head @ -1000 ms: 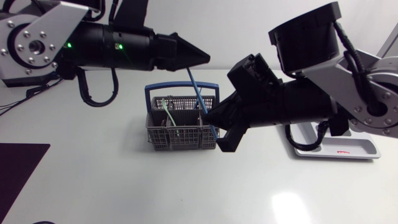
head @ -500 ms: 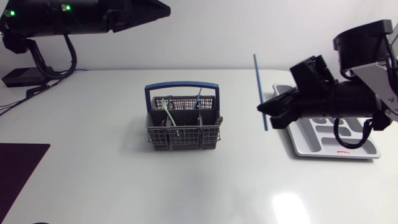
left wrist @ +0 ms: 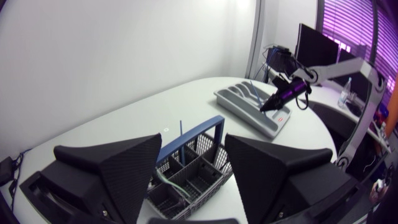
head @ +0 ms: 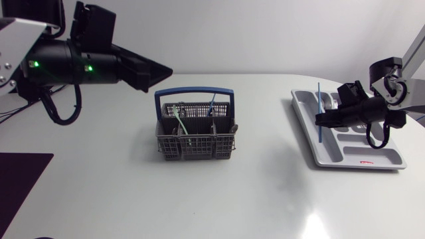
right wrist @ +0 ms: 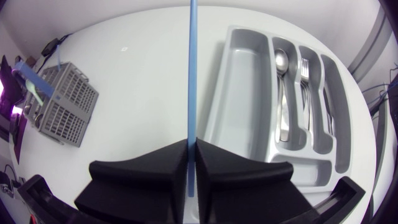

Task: Unload the cutlery basket into the drawer organizer.

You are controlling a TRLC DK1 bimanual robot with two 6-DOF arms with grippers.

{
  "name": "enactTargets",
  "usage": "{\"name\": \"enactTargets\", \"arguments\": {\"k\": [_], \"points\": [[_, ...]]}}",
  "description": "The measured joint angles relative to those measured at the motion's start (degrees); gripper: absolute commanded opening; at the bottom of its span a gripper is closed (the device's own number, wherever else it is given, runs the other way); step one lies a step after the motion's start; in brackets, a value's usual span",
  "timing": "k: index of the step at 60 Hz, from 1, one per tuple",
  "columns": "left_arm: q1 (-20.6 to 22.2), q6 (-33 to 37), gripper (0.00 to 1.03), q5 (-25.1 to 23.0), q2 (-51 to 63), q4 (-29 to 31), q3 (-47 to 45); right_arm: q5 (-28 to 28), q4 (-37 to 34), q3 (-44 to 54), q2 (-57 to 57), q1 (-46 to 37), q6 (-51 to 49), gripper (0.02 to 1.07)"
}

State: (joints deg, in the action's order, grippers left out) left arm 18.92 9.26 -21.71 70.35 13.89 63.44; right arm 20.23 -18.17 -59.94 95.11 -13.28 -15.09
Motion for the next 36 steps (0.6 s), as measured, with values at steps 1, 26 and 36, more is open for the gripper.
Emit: {"name": "enactTargets", "arguments": {"k": [1, 26, 36], "points": [[0.26, 0.48, 0.72, 0.31, -0.24, 0.02, -0.5, -0.37, 0.17, -0.44, 0.76, -0.2, 0.13, 0.08], [9.11, 11.04, 0.72, 9.33, -4.74, -2.16, -10.97, -7.23, -0.59, -9.62, 15.23, -1.84, 1.62, 0.16], [10.05, 12.31, 0.72, 10.54, -4.98, -2.43, -12.74, -8.61, -1.79, -11.06, 16.9, -1.84, 1.66, 0.33]]}}
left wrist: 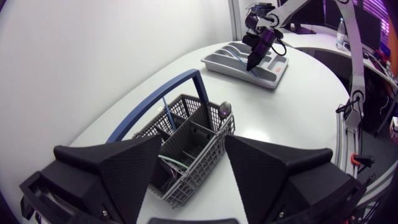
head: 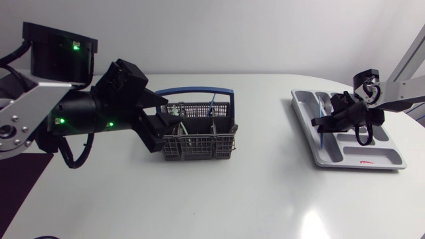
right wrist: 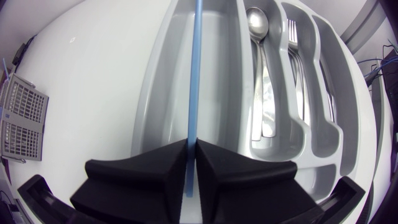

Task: Unload the cutlery basket into the drawer organizer.

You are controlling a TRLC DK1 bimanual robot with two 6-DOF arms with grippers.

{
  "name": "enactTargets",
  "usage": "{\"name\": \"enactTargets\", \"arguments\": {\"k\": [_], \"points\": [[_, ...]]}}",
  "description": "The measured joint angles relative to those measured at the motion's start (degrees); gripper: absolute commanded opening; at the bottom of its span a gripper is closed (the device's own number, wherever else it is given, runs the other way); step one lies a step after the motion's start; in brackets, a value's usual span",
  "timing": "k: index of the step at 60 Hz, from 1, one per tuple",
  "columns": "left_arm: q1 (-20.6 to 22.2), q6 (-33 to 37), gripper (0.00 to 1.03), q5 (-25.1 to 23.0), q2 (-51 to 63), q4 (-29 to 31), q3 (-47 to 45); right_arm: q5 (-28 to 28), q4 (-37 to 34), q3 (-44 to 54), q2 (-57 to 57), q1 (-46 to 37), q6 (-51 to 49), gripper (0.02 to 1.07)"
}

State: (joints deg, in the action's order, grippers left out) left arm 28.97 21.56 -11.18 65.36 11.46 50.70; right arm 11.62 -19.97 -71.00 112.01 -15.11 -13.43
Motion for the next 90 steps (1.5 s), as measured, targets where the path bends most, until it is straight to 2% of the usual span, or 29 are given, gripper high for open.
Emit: {"name": "enactTargets", "arguments": {"k": [8, 14, 26, 35, 42, 59, 80, 84, 90], "points": [[0.15, 0.57, 0.72, 0.81, -0.5, 0.0, -0.55, -1.05, -1.31, -0.04, 0.0, 0.0, 0.0, 0.47], [0.48, 1.03, 0.73, 1.25, -0.61, -0.24, -0.74, -1.25, -2.19, -0.02, -0.22, 0.0, -0.02, 0.53], [1.68, 1.49, 0.75, 1.79, -0.61, -1.51, -1.77, -0.07, -5.09, 4.26, -9.68, 1.7, 0.02, 0.53], [2.25, 2.29, 0.75, 2.32, -0.61, -3.5, -2.95, 6.86, -9.4, 5.01, -20.0, 7.34, 1.38, 0.53], [2.36, 2.95, 0.77, 2.29, -0.61, -5.03, -4.02, 13.03, -12.79, 4.79, -23.76, 12.2, 3.34, 0.53], [2.89, 4.68, 0.78, 2.32, -0.61, -7.96, -7.39, 21.66, -14.78, 3.96, -22.62, 22.08, 9.97, 0.53], [2.89, 5.57, 0.78, 2.32, -0.39, -10.8, -9.77, 22.53, -14.71, -1.18, -14.49, 29.9, 14.82, 0.52], [2.86, 5.77, 0.78, 2.34, -0.33, -11.37, -10.12, 23.12, -14.62, -2.21, -13.09, 30.32, 15.54, 0.46], [2.86, 6.03, 0.78, 2.32, -0.28, -11.82, -10.78, 23.32, -14.56, -2.99, -11.98, 30.73, 16.5, 0.46]]}}
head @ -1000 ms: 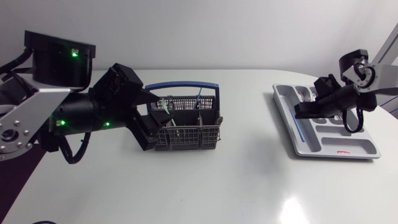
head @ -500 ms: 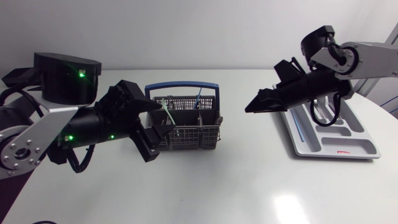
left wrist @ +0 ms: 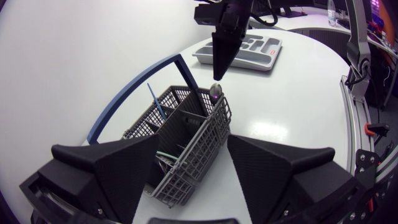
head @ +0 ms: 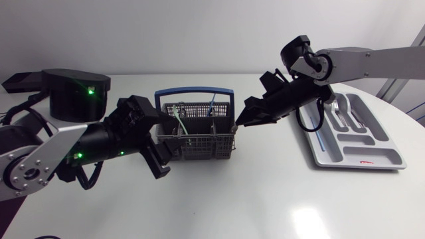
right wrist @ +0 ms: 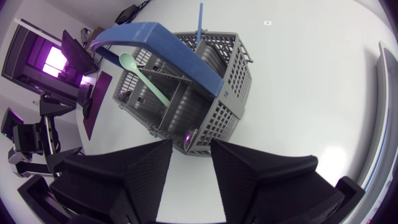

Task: Unload the cutlery basket into the drawer organizer.

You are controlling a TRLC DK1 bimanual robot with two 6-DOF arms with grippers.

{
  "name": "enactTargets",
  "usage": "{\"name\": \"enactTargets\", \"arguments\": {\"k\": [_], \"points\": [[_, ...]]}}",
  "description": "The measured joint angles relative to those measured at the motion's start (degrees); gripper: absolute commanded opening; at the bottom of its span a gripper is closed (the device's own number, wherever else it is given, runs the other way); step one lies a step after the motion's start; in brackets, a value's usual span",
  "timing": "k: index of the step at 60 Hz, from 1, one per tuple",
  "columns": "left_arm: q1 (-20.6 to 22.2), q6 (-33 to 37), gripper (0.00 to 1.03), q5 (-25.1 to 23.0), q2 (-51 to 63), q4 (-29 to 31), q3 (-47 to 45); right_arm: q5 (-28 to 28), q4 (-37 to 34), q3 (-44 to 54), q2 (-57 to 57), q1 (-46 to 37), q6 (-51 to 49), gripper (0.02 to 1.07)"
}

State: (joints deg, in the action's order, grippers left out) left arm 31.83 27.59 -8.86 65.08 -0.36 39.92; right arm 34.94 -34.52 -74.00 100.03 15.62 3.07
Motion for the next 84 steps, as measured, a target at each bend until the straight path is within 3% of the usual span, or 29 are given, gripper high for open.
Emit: {"name": "enactTargets", "arguments": {"k": [11, 23, 35, 52, 65, 84], "points": [[0.0, 0.59, 0.78, 0.0, 0.33, -0.87, -0.94, 0.02, 0.0, -0.7, 1.97, 1.73, 1.03, 0.46], [0.0, 0.76, 0.78, 0.02, 0.79, -1.73, -1.46, 0.02, 0.02, -1.03, 2.27, 2.67, 1.66, 0.29], [0.0, 0.76, 0.78, 0.0, 0.98, -2.19, -1.75, -0.11, 0.24, -1.55, 2.34, 3.45, 1.75, 0.24], [0.09, 0.76, 0.78, 0.02, 0.98, -2.32, -1.75, -4.22, 1.84, -1.99, 3.23, 5.35, 2.16, 0.23], [0.83, 0.76, 0.78, 0.39, 0.98, -2.32, -1.75, -8.0, 4.39, -2.58, 4.15, 6.56, 2.93, 0.12], [0.83, 0.96, 0.78, 0.39, 0.98, -2.36, -2.62, -9.53, 3.28, -3.06, 3.43, 8.28, 2.91, 0.09]]}}
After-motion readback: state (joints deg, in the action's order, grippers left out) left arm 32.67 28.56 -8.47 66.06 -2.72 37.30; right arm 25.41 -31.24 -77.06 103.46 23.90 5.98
